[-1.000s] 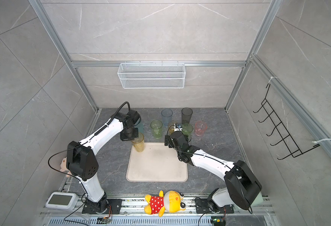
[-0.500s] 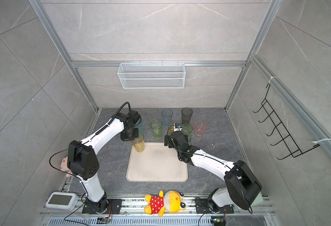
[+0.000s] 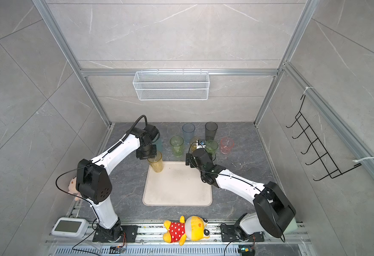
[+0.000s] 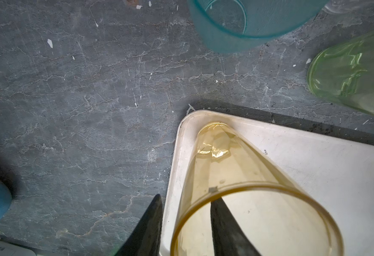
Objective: Place the glasses into the tray
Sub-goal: Place the glass on the tray.
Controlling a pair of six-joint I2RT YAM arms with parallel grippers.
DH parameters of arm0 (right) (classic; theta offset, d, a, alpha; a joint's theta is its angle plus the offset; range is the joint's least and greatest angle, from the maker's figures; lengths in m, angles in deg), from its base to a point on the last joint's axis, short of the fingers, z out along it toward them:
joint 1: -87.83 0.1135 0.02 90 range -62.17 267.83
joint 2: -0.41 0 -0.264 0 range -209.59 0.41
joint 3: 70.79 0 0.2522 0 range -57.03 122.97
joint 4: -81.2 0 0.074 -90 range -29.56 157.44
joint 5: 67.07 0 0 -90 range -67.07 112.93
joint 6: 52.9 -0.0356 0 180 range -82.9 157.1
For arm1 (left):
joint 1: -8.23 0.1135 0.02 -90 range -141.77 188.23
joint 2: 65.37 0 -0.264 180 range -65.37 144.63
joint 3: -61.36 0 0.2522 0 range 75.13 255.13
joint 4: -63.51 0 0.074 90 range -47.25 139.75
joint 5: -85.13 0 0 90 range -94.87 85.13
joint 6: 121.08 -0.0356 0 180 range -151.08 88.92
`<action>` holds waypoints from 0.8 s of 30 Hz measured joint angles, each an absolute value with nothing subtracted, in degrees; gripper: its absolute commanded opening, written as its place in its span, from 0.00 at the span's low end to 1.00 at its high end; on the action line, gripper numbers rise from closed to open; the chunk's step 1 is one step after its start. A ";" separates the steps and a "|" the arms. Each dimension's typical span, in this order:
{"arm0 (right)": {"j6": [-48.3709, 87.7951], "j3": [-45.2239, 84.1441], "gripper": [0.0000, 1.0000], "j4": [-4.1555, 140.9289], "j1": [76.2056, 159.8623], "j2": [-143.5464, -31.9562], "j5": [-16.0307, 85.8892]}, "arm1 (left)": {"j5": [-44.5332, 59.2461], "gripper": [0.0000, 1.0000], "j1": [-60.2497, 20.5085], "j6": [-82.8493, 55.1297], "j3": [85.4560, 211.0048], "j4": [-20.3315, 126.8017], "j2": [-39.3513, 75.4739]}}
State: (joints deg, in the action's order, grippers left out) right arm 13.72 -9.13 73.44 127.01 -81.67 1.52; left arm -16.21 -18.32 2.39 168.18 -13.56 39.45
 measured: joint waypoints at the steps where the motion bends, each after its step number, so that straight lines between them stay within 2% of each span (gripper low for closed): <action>1: 13.74 -9.13 0.99 73.44 127.01 -81.67 1.52 | -16.21 0.41 -18.32 2.39 168.18 -13.42 39.45; 11: 13.74 -9.13 1.00 73.44 126.90 -81.65 1.54 | -16.86 0.46 -18.32 2.33 168.68 -13.38 35.36; 17: 13.74 -9.13 1.00 73.46 126.90 -81.65 1.57 | -18.41 0.52 -18.19 1.65 175.04 -14.45 35.16; 24: 13.74 -9.13 1.00 73.46 126.90 -81.65 1.74 | -19.86 0.52 -17.75 0.71 181.65 -14.98 35.27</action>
